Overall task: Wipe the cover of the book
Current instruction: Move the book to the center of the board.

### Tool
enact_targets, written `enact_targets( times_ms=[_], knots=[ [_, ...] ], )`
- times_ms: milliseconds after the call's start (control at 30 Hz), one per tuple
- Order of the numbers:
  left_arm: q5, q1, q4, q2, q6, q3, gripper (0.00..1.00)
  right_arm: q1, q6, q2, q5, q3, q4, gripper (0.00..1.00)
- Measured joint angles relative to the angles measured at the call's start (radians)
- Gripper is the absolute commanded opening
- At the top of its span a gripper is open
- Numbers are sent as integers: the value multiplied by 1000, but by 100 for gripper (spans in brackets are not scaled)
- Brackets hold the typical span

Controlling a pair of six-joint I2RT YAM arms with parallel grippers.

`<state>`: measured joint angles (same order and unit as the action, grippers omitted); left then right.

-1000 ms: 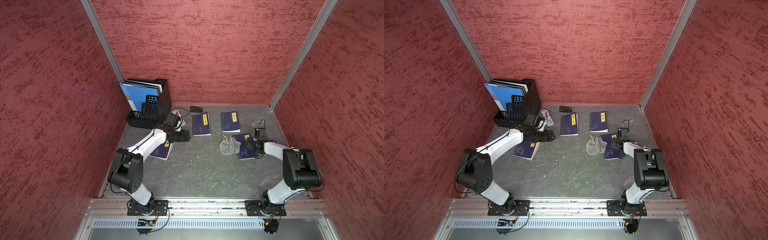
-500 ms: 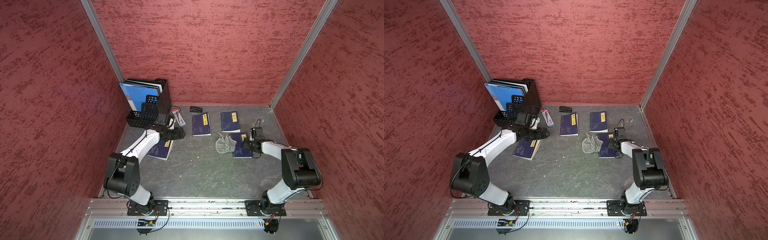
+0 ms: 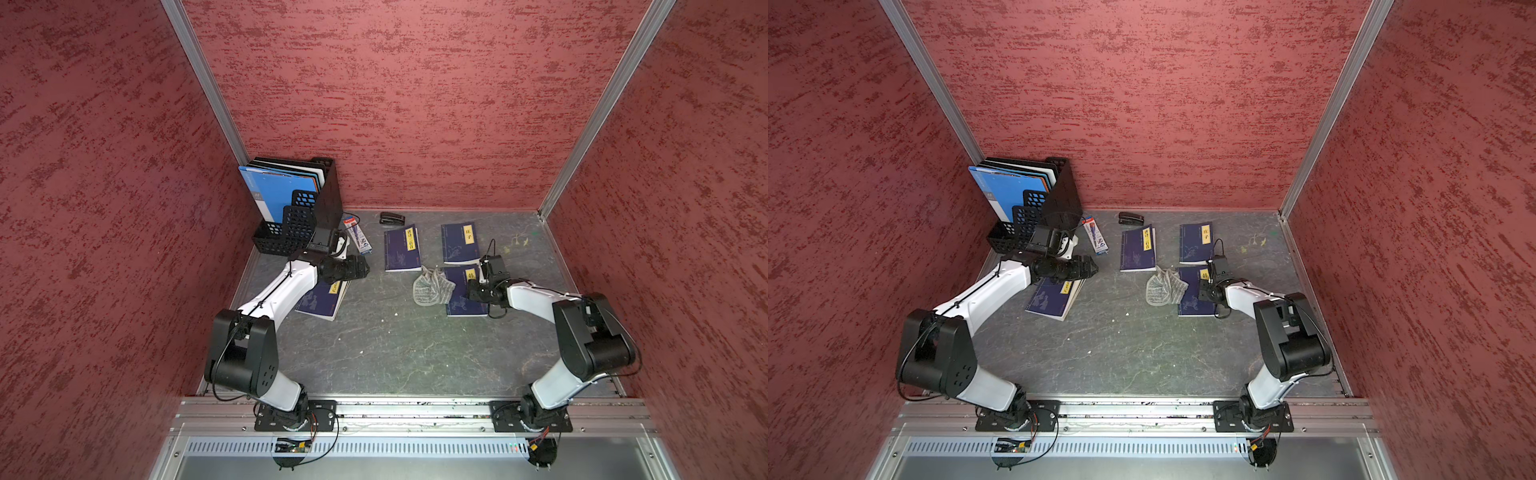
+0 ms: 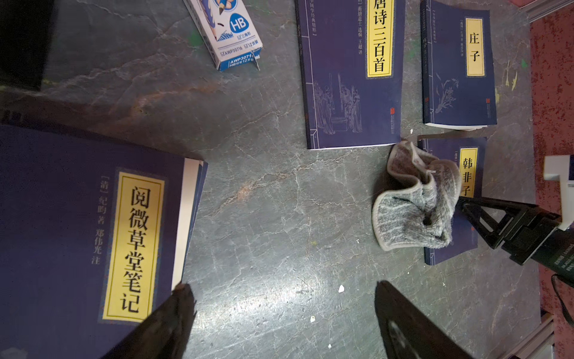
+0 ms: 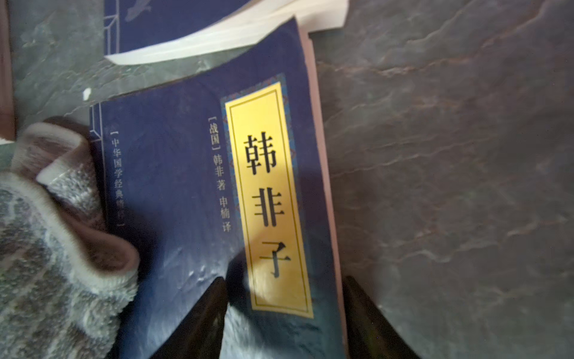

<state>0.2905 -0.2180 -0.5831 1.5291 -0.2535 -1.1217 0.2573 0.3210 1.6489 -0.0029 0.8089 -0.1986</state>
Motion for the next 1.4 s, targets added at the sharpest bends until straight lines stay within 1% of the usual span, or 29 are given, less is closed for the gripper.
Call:
enact_targets(
  times_ms=[100,333,567,733,900,1133,1267,1400],
  knots=[
    [0,0,0,-3,0,4,92,48,-4,0,-1,7,-17,57],
    [-1,0,-1,-15,0,19,92,124,13,0,-24,19,-51,56],
    [-3,2,-2,-33,1,38,92,249,50,-1,-61,30,-71,56],
    [-3,10,-2,-35,5,51,92,298,71,24,-75,63,-84,56],
    [-3,23,-3,-56,8,71,92,323,90,46,-71,93,-94,58],
    [1,50,0,-65,18,87,92,329,91,47,-18,149,-157,65],
    [6,55,0,-65,20,94,92,328,86,73,2,204,-159,65],
    [14,56,0,-65,24,94,92,324,73,133,7,254,-158,65]
  ],
)
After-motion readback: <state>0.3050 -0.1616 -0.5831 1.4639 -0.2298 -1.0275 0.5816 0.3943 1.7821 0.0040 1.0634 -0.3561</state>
